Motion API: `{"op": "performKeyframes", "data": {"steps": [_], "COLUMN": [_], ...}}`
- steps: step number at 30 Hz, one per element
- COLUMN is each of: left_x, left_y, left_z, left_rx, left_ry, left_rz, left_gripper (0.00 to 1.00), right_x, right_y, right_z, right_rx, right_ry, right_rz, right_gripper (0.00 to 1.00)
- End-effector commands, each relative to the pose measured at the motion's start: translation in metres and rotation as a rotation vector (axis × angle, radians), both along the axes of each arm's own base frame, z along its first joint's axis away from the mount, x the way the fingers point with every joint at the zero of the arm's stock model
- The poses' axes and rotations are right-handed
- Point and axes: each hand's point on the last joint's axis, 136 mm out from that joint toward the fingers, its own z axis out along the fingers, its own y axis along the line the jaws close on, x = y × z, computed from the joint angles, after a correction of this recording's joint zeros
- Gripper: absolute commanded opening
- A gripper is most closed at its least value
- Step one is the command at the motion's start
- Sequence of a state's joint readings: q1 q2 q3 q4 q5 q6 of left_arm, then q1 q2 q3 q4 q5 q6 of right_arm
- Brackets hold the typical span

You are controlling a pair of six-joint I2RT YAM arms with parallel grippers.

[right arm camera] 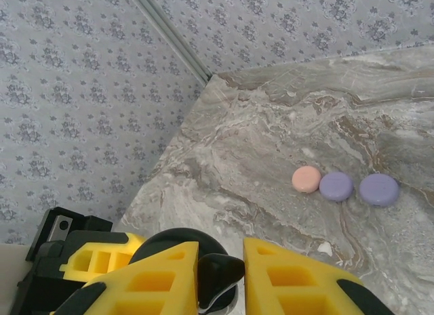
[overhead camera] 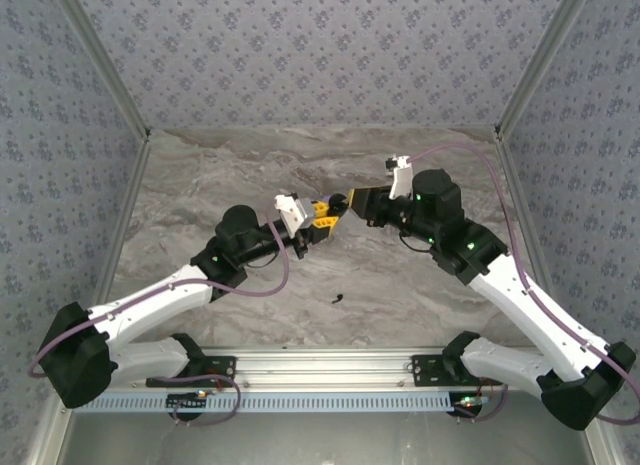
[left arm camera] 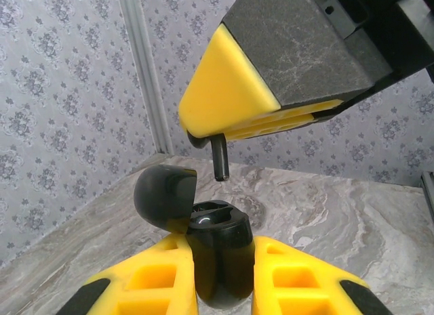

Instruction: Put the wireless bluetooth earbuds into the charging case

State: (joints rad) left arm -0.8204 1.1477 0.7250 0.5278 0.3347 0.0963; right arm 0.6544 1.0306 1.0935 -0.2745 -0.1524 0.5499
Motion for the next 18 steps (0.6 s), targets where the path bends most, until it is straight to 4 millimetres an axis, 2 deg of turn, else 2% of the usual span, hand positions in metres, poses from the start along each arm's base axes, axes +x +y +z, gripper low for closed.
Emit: {"op": "performKeyframes", "data": {"steps": [1,18], "left_x": [0.001,0.002], "left_y": [0.0,0.0], "left_z": [0.022,0.024], "left_rx": [-0.04,-0.057], "left_ry": [-0.058,-0.054], "left_rz": [0.007,0.017], "left_gripper": [0.0,0.0], "right_x": [0.004,-0.003], "right_y": [0.005,0.017], "right_z": [0.001,-0.022], "right_rx": [0.029,-0.012], "right_ry": [0.005,0.05], "right_rz": [-0.002,0.033], "right_gripper": [0.23,0.23]}}
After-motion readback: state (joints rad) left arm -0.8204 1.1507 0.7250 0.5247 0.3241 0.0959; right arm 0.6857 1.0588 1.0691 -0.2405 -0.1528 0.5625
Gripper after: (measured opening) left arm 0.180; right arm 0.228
